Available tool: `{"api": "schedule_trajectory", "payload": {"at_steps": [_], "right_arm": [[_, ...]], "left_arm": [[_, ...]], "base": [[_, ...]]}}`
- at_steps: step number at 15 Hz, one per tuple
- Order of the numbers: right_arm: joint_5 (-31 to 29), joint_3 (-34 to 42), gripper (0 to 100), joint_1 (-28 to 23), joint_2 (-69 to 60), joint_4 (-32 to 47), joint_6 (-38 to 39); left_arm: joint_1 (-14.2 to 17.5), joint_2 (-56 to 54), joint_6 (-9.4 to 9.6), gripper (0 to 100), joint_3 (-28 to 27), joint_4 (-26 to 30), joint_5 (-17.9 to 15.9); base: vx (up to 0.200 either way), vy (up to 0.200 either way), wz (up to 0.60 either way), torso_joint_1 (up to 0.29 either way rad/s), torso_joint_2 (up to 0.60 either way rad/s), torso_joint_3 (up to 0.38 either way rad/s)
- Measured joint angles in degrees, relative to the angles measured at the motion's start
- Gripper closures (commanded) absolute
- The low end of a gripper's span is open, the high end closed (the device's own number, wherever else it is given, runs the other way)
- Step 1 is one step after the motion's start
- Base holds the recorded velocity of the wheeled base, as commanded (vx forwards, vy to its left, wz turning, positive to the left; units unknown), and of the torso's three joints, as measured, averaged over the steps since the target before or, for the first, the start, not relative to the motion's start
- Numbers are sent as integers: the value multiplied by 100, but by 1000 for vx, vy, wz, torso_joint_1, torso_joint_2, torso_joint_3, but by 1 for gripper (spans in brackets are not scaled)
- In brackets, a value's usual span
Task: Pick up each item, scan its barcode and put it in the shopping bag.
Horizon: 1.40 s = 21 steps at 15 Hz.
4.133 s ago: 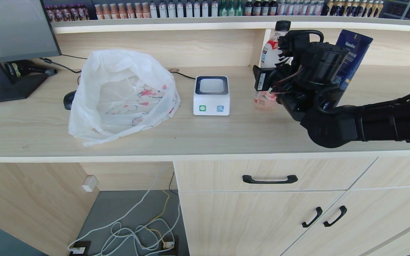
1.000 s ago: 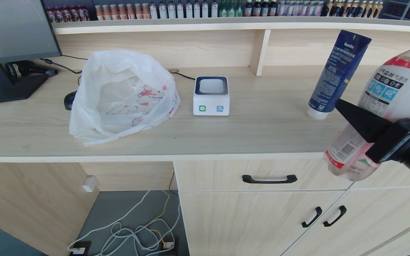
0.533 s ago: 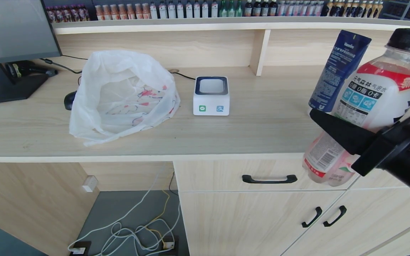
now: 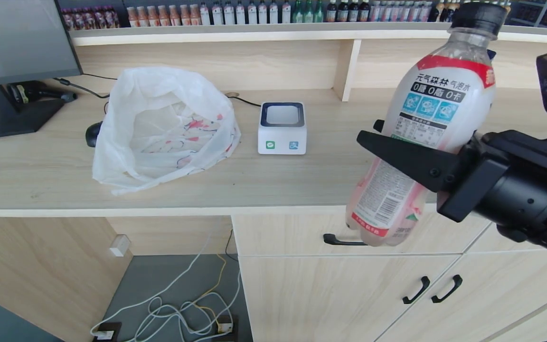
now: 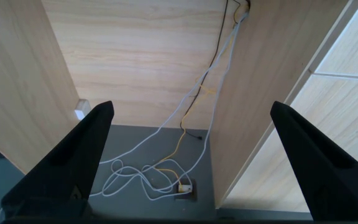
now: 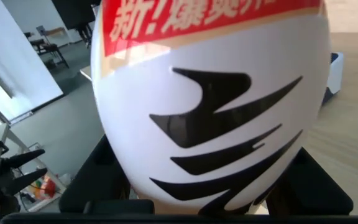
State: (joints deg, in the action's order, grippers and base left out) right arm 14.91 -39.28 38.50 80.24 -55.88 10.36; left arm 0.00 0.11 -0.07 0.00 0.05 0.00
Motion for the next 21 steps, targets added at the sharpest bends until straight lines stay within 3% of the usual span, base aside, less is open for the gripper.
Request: {"api": "schedule_trajectory", "payload": {"at_steps": [5, 7, 11, 21], "right_arm": [[260, -85, 100, 15, 167, -413, 1019], [296, -72, 100, 234, 291, -912, 1369], [349, -366, 100, 786, 581, -1114, 2078], [362, -516, 100, 1298, 1391, -2801, 2918]], "left_arm": [[0, 0, 0, 0, 0, -2, 0], [0, 0, 0, 0, 0, 0, 0], [0, 0, 0, 0, 0, 0, 0], [0, 0, 0, 0, 0, 2, 0]], "base": [[0, 0, 0, 0, 0, 0], [0, 0, 0, 0, 0, 0], [0, 0, 0, 0, 0, 0], [0, 0, 0, 0, 0, 0]]}}
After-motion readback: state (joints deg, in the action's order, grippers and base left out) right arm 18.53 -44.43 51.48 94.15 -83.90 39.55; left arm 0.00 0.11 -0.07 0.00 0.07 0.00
